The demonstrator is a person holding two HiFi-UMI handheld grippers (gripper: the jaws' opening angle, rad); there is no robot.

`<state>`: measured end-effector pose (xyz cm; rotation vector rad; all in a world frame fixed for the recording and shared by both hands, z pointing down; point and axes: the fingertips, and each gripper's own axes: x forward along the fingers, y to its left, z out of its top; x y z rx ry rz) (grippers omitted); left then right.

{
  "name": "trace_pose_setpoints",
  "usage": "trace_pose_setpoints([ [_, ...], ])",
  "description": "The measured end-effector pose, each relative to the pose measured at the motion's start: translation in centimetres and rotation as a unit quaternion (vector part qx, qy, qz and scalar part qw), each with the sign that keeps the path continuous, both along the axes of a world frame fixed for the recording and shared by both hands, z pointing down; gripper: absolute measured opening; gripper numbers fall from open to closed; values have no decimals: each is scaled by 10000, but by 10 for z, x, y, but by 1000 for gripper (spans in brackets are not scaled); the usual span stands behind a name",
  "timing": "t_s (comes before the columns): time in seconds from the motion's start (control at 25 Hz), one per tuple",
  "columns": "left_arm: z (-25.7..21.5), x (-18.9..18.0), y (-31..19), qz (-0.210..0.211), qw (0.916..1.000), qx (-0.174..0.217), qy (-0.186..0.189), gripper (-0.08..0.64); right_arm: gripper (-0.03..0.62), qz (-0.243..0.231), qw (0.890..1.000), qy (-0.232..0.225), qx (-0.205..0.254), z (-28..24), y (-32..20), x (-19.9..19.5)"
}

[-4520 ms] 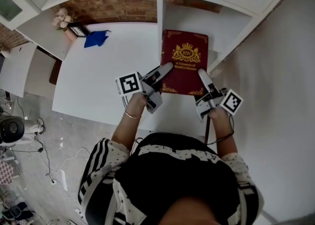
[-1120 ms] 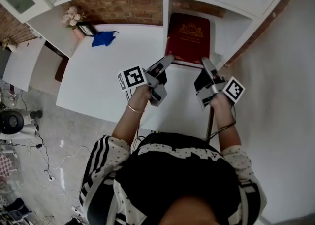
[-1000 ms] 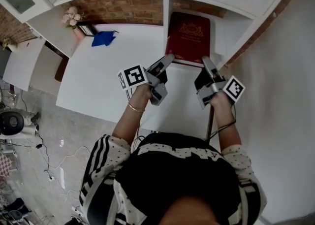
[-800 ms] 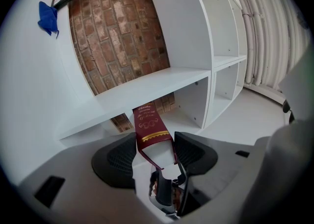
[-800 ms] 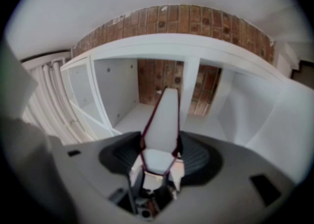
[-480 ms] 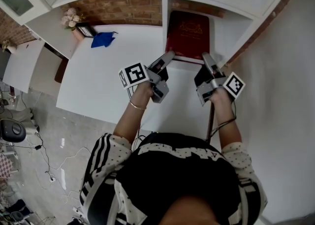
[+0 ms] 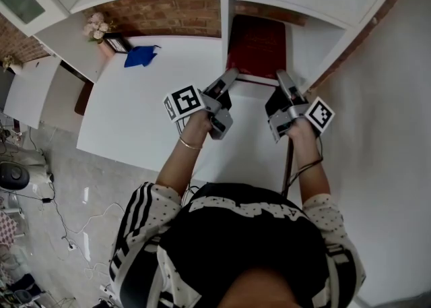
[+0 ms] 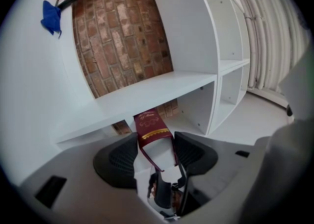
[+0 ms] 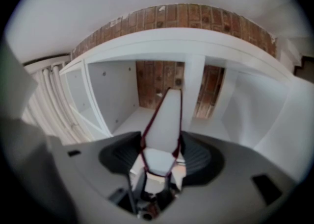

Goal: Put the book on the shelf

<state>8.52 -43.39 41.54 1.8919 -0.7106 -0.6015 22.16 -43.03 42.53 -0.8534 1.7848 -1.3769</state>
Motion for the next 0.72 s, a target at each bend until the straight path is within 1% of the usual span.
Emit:
trace_pose_setpoints([
  [0.08, 0, 0, -1, -31, 10000, 19, -59, 261, 255, -19, 10000, 6, 53, -1, -1, 0],
  [0.16, -1, -1, -3, -59, 10000, 31, -73, 259, 256, 7, 9998, 126, 123, -2, -3, 0],
  [0.32, -2, -2, -6, -133, 9999, 20, -83, 259, 284, 101, 9990, 379, 212, -5, -2, 2],
  [0.72, -2, -5, -12, -380, 9991, 54, -201, 258, 285, -40, 9993, 217, 286, -5, 23, 1],
])
